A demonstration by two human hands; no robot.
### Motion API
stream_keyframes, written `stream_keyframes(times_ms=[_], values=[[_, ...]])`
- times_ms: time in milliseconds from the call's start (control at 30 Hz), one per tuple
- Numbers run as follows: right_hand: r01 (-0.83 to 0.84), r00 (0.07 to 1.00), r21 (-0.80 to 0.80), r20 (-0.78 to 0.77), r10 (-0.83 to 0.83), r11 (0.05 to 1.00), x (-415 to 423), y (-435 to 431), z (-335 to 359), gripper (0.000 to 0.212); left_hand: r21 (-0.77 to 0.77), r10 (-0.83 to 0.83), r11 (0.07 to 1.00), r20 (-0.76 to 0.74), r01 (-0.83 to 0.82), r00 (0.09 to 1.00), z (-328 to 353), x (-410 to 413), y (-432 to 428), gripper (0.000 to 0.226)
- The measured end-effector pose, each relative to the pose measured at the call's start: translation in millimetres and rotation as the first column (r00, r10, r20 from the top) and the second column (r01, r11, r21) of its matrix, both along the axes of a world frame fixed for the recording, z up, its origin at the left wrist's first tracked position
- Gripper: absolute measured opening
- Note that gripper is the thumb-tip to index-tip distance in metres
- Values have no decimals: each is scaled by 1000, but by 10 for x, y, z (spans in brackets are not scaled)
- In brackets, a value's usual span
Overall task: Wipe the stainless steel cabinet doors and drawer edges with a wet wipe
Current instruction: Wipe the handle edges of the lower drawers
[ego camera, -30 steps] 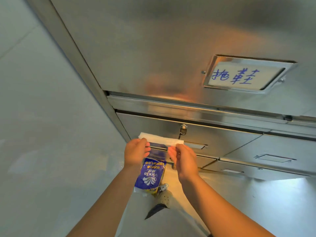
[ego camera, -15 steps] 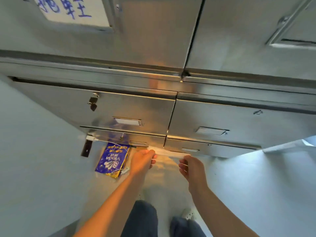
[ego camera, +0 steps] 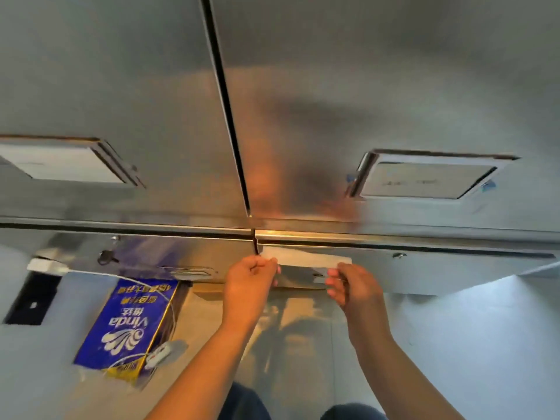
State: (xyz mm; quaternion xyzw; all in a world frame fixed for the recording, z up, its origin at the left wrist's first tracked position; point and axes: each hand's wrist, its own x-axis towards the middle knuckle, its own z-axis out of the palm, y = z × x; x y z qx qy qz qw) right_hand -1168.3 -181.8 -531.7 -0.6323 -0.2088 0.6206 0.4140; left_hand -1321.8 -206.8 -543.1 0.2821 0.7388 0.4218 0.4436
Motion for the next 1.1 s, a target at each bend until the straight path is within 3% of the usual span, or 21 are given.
stream_keyframes(times_ms=[133,267,433,833,867,933,1000,1033,1100], values=[[41,990,135,-138,-22,990,32,113,-672,15,87,0,996,-26,2,1000,-593,-7,115,23],[102,973,328,-227,-27,939,18,131,-1047,16,261,43,963,81,-63,996,-886,27,129,28],[124,971,372,-236,-35,920,-44,159,-916,18,373,97,920,72,-117,993,-747,83,114,15],[222,967,541,-231,-110,811,-170,69,-736,18,630,109,760,117,-159,987,-708,127,143,17],[222,965,552,-240,-102,803,-183,63,-715,17,639,112,759,63,-126,992,-711,144,122,18],[152,986,621,-146,-77,768,-197,39,-710,18,655,150,752,-284,77,947,-742,159,71,25],[-49,984,720,155,-91,692,-195,2,-762,23,566,188,753,-673,335,715,-806,148,40,40],[-202,924,745,360,-128,635,-191,-22,-796,26,501,203,767,-781,400,590,-835,135,27,45],[-521,648,687,705,-289,506,-172,-50,-862,35,413,214,806,-871,423,442,-833,119,3,50]])
